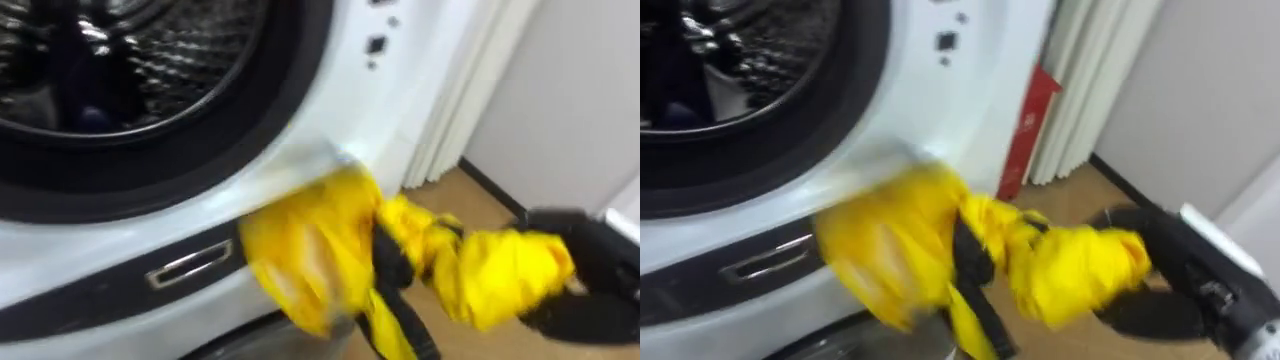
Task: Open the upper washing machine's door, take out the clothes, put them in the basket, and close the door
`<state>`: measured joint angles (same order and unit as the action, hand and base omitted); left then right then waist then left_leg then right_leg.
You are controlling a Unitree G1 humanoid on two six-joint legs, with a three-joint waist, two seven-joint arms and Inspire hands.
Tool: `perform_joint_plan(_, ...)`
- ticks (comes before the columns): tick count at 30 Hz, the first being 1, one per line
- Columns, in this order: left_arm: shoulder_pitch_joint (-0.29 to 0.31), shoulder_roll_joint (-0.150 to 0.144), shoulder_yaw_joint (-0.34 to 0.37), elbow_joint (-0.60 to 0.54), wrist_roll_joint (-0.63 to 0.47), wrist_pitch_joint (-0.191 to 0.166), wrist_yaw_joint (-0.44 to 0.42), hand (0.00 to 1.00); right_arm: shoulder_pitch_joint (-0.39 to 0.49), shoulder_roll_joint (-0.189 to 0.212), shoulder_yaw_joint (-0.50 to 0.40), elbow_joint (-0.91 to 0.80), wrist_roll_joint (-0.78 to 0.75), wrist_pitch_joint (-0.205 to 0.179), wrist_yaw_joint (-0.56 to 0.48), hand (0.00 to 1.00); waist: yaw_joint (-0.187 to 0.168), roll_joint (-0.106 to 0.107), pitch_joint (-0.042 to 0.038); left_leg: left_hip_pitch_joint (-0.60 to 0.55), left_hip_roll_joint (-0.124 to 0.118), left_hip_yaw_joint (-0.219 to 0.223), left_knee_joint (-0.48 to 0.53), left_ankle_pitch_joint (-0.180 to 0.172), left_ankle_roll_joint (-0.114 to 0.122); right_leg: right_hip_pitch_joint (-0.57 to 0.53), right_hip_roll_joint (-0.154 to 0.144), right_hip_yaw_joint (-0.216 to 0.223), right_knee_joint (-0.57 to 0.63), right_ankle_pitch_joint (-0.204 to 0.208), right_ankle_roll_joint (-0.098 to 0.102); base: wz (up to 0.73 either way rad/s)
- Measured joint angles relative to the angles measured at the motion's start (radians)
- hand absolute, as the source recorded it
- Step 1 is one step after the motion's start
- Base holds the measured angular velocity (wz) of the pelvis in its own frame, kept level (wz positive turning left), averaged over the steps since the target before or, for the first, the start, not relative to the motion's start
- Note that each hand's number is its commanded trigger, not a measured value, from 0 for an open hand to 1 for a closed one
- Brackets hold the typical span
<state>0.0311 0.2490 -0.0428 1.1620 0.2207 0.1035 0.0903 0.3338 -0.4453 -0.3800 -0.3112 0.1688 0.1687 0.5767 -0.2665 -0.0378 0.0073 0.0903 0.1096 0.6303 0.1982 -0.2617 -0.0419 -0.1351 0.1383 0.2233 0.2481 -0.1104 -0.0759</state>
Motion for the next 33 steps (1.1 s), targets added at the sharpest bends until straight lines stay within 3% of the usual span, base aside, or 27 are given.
perform_joint_plan(2,-0.008,0.001,-0.036,-0.001,-0.017,-0.002,0.000,0.00,-0.002,0.005,0.024,0.050,-0.015,0.000,0.000,1.00,-0.006,0.009,0.0009,-0.015,0.000,0.000,0.000,0.000,0.000,-0.016,0.003,0.008,0.000,0.003,0.001,-0.12)
perform_joint_plan(6,-0.025,-0.008,-0.077,0.002,-0.052,-0.012,0.006,0.00,-0.021,0.014,0.058,0.164,-0.022,-0.004,-0.015,1.00,-0.004,0.049,0.0023,-0.047,-0.003,-0.002,0.001,0.000,0.001,-0.060,0.007,0.024,0.011,0.013,0.004,-0.17)
perform_joint_plan(11,-0.030,-0.013,-0.136,0.000,-0.126,-0.029,0.015,0.00,-0.068,0.065,0.114,0.297,-0.093,-0.006,-0.099,1.00,-0.004,0.101,-0.0003,-0.085,-0.007,-0.015,0.007,0.001,0.003,-0.107,0.009,0.029,0.029,0.017,0.005,-0.06)
perform_joint_plan(13,-0.023,-0.022,-0.143,0.001,-0.173,-0.041,0.023,0.00,-0.106,0.076,0.131,0.376,-0.097,-0.006,-0.135,1.00,-0.001,0.132,0.0019,-0.094,-0.015,-0.068,0.003,0.003,0.007,-0.115,0.009,0.036,0.026,0.017,0.005,-0.08)
perform_joint_plan(16,-0.017,-0.034,-0.145,-0.001,-0.191,-0.045,0.037,0.00,-0.142,0.086,0.150,0.439,-0.099,-0.006,-0.214,1.00,-0.001,0.164,0.0005,-0.111,-0.020,-0.087,0.000,0.004,0.008,-0.133,0.008,0.036,0.030,0.016,0.007,0.00)
perform_joint_plan(18,-0.017,-0.034,-0.144,0.000,-0.189,-0.046,0.038,0.00,-0.158,0.093,0.163,0.475,-0.099,-0.006,-0.250,1.00,0.001,0.166,-0.0009,-0.122,-0.020,-0.090,0.000,0.006,0.010,-0.146,0.008,0.033,0.035,0.016,0.007,0.06)
perform_joint_plan(23,-0.017,-0.042,-0.144,0.001,-0.191,-0.045,0.038,0.00,-0.205,0.128,0.164,0.601,-0.101,-0.053,-0.345,1.00,0.000,0.174,-0.0032,-0.179,-0.022,-0.088,0.002,0.011,0.018,-0.203,0.004,0.026,0.045,0.019,0.008,0.04)
perform_joint_plan(28,-0.015,-0.059,-0.145,0.005,-0.269,-0.044,0.043,0.00,-0.220,0.129,0.164,0.657,-0.102,-0.059,-0.445,1.00,0.003,0.220,-0.0026,-0.235,-0.029,-0.090,0.006,0.013,0.021,-0.275,0.002,0.024,0.081,0.013,0.008,-0.02)
perform_joint_plan(33,-0.019,-0.063,-0.145,0.007,-0.270,-0.049,0.060,0.00,-0.238,0.140,0.163,0.694,-0.098,-0.071,-0.498,1.00,-0.001,0.225,-0.0025,-0.245,-0.038,-0.112,0.005,0.016,0.022,-0.306,0.002,0.023,0.132,-0.012,0.001,0.04)
